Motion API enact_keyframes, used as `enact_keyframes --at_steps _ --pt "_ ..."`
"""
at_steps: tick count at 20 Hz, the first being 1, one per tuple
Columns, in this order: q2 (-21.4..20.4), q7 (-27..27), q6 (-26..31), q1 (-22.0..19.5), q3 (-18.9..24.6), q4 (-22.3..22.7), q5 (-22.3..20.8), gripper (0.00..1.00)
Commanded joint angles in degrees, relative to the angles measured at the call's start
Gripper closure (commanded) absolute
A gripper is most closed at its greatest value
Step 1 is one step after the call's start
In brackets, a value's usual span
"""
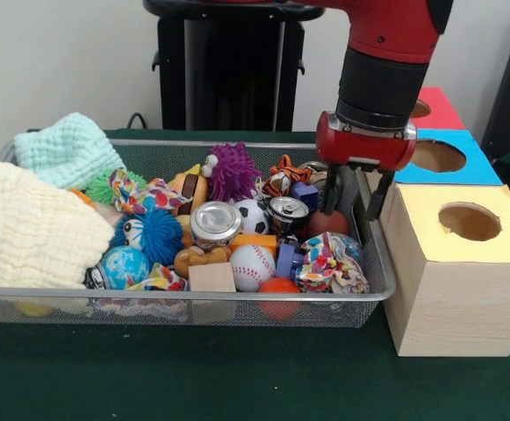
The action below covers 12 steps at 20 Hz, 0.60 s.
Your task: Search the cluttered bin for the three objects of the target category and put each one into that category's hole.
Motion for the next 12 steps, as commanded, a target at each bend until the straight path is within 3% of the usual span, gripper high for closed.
enact_keyframes --at_steps 1,12 --pt "4.04 8.99 -4.01 -2.11 0.88 3.84 0.38 0.00" --pt "5.40 7.42 -4.64 -2.68 0.13 3.15 -0.74 0.00"
